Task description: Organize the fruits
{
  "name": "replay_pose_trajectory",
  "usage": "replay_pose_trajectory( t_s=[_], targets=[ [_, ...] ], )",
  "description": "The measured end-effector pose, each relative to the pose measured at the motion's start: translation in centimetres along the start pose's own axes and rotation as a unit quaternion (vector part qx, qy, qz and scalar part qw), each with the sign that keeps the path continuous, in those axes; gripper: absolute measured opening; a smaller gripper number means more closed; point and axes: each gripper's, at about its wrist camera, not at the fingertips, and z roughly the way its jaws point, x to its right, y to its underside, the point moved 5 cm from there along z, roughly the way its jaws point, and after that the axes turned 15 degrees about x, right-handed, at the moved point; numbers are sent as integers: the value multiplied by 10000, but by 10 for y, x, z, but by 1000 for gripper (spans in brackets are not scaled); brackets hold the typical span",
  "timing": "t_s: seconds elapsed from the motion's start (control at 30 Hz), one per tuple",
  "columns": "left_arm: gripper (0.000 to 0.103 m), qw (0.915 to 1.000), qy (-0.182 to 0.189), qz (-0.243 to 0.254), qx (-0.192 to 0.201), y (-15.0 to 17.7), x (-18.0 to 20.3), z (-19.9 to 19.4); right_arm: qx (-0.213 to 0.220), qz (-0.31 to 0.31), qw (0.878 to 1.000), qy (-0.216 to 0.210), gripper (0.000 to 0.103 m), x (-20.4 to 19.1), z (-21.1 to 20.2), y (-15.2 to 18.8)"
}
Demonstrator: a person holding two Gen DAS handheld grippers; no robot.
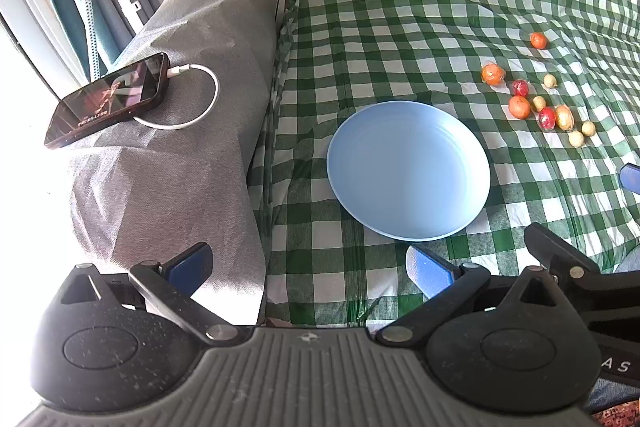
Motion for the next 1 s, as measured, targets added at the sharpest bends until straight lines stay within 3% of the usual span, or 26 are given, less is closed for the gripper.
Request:
replay_pose_trajectory(
  t_s=[0.6,0.83,1.0],
  targets=[
    [103,9989,239,-320,-258,-16,-5,-28,176,248,9990,326,102,23,-16,-9],
    [103,9990,397,-165,-93,-61,3,-59,213,783,9941,719,103,69,-20,-9],
    [103,9982,548,211,119,-101,30,-83,224,1087,9883,1043,103,101,-16,-4]
  ],
)
